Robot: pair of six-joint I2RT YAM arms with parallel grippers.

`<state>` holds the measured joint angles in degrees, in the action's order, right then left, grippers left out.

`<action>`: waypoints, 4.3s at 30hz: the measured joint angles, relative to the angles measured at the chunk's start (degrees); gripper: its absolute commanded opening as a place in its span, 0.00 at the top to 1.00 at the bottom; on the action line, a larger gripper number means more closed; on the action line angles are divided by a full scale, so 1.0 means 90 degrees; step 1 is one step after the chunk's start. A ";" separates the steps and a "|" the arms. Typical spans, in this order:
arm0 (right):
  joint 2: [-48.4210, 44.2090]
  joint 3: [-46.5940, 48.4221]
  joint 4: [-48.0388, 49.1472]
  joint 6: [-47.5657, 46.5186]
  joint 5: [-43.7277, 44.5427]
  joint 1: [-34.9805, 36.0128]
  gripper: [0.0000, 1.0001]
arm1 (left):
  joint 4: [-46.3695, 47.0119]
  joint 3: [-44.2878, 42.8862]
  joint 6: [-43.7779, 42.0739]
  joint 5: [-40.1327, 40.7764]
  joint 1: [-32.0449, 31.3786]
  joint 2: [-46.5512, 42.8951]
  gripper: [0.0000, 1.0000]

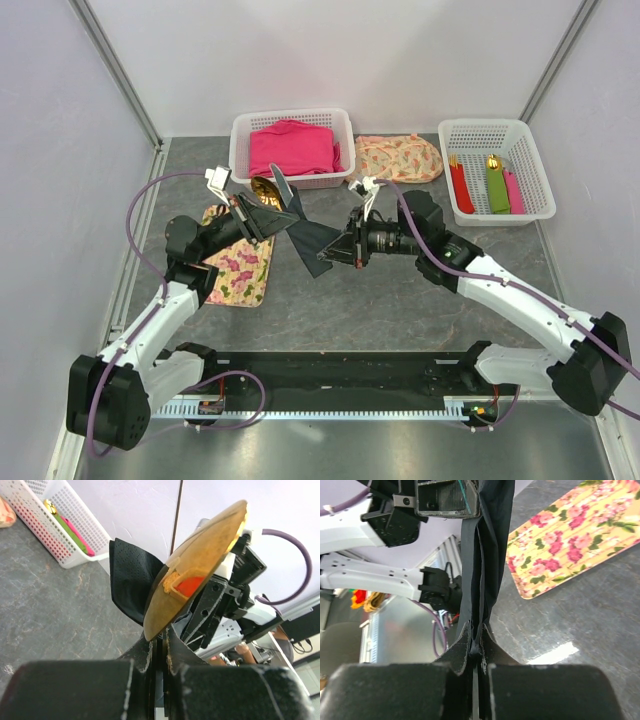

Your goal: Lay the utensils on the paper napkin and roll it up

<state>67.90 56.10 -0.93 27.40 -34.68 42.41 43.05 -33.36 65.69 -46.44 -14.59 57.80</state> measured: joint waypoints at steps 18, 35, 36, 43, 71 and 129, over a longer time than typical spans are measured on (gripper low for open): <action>-0.0277 0.0192 -0.0869 -0.0180 0.0580 -0.0160 0.22 | -0.0134 0.0000 0.0073 -0.0058 0.0053 0.0134 0.98; -0.0112 0.1807 -0.1911 -0.1360 0.0879 0.0032 0.49 | -0.0459 0.0000 -0.0104 0.0146 0.0053 0.0163 0.98; -0.0002 0.1807 -0.1921 -0.1360 0.0850 0.0075 0.48 | -0.0459 0.0000 -0.0104 0.0143 0.0053 0.0163 0.98; 0.0328 0.1656 -0.1923 -0.1443 0.0865 0.0168 0.43 | -0.0457 0.0000 -0.0102 0.0141 0.0053 0.0163 0.98; 0.0814 0.1115 -0.1005 -0.0920 0.0503 0.0299 0.44 | -0.0406 0.0000 -0.0095 0.0100 0.0053 0.0163 0.98; 0.0928 0.0685 0.1367 0.1047 0.0840 0.0325 1.00 | 0.0423 0.0287 0.0563 0.0097 -0.0255 -0.0034 0.38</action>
<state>76.25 62.26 11.38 36.82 -27.11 45.34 46.85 -30.79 70.76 -45.56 -16.88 57.49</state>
